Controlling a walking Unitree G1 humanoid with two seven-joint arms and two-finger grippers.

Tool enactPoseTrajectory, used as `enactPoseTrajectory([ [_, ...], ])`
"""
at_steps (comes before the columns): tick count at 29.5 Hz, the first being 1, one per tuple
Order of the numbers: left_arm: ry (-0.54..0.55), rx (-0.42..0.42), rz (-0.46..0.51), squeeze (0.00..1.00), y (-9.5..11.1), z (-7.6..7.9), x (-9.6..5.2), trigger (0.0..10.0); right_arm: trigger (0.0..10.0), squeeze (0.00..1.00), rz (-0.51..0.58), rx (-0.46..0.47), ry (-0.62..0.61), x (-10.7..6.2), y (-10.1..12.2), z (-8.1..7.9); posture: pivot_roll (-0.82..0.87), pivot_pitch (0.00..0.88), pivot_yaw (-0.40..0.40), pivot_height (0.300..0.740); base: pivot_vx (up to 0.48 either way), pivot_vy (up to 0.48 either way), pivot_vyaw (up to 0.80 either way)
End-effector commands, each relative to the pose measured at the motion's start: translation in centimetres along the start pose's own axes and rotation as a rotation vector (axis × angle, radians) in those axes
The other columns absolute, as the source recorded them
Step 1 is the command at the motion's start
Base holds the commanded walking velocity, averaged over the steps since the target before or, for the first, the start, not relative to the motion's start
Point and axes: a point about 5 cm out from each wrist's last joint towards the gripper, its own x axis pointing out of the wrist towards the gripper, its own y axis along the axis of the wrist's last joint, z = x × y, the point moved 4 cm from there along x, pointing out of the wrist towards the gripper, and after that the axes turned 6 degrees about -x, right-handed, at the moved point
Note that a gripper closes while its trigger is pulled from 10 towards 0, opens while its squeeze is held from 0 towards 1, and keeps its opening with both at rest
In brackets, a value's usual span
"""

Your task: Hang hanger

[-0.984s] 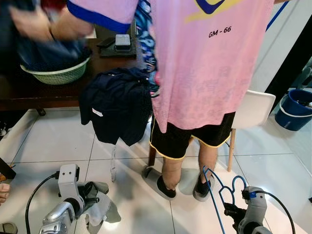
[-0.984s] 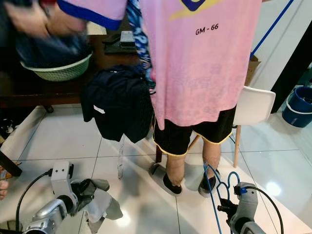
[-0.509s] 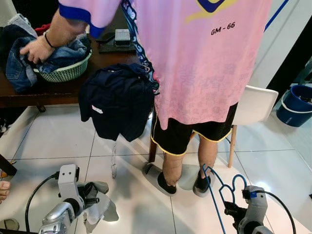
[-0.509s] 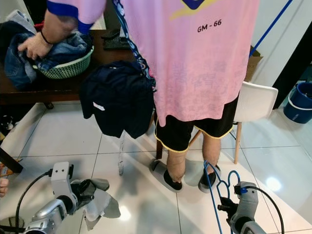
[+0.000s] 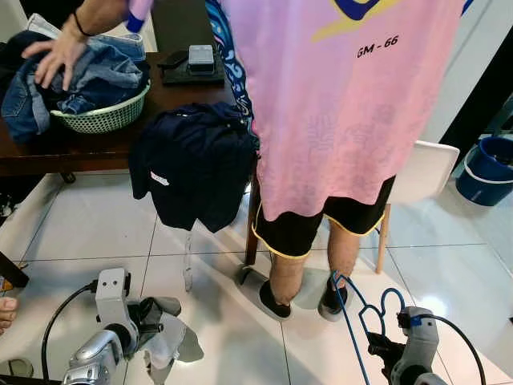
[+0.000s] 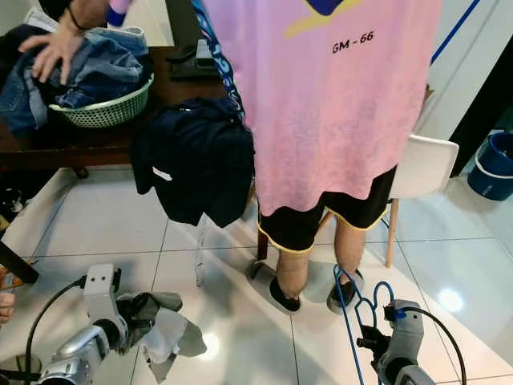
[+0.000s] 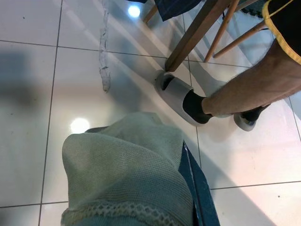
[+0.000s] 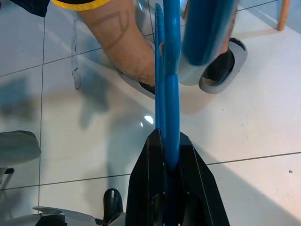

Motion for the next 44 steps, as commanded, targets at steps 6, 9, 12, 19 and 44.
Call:
enactPoseTrajectory([
  [6,0.02,0.0,-0.029,0.0,-0.67,-0.86,-0.52,10.0,10.0,0.0,-0.013,0.017,-0.004,-0.23,-0.5,-0.03,0.09,0.16,-0.012,0.74,0.0,0.0,0.0],
  [9,0.02,0.0,-0.029,0.0,-0.71,-0.84,-0.54,10.0,10.0,0.0,-0.014,0.017,-0.004,-0.25,-0.51,0.0,0.09,0.158,-0.013,0.74,0.0,0.0,0.0],
  [12,0.019,0.0,-0.032,0.0,-0.83,-0.8,-0.58,10.0,10.0,0.0,-0.017,0.017,-0.003,-0.31,-0.59,0.03,0.09,0.15,-0.014,0.74,0.0,0.0,0.0],
  [19,0.015,0.001,-0.037,0.0,-1.0,-0.73,-0.63,10.0,10.0,0.0,-0.024,0.017,-0.001,-0.38,-0.77,0.04,0.09,0.142,-0.013,0.74,0.0,0.0,0.0],
  [44,0.012,0.0,-0.035,0.0,-0.93,-0.61,-0.58,10.0,10.0,0.0,-0.028,0.021,0.0,-0.47,-0.82,0.13,0.09,0.154,-0.015,0.74,0.0,0.0,0.0],
])
